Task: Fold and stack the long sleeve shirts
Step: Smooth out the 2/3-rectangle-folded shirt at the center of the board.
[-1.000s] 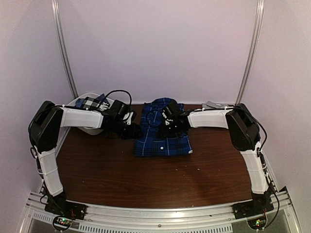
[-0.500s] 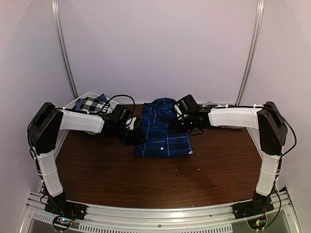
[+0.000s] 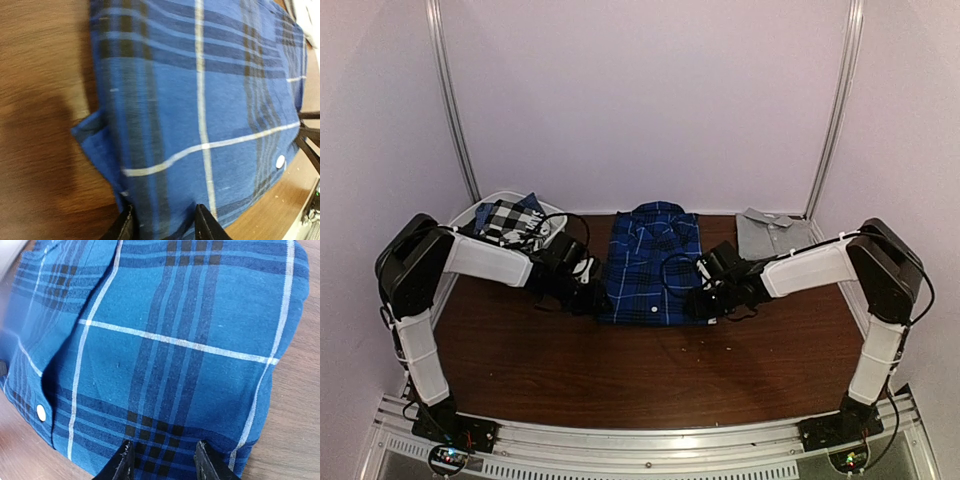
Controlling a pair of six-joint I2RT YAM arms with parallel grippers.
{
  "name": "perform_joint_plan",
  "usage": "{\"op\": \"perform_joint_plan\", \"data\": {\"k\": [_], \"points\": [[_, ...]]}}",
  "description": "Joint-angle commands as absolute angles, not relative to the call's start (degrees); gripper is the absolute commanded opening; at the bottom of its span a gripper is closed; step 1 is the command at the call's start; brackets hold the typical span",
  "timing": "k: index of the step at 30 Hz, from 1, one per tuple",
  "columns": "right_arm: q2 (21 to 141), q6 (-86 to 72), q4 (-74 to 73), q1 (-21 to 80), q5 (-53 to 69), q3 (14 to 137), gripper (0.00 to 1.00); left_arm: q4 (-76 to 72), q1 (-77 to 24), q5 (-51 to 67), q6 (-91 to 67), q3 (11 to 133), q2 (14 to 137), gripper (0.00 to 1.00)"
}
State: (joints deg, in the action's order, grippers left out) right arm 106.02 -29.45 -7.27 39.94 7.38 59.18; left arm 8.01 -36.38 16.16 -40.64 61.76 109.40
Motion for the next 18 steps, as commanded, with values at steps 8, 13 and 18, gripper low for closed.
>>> {"op": "perform_joint_plan", "data": {"k": [8,13,18], "points": [[99.0,-32.7,-4.9,38.2,8.7,52.7,0.43,12.7,-36.6,7.8,-40.6,61.4,105.9,0.40],[94.4,-33.3,-4.6,37.5,8.4,49.6,0.45,12.6,-36.6,9.8,-39.4,60.9,104.4,0.38],[93.1,-33.4,-4.2,37.1,9.7,46.3,0.44,12.1,-36.9,12.6,-38.7,59.6,102.6,0.38]]}}
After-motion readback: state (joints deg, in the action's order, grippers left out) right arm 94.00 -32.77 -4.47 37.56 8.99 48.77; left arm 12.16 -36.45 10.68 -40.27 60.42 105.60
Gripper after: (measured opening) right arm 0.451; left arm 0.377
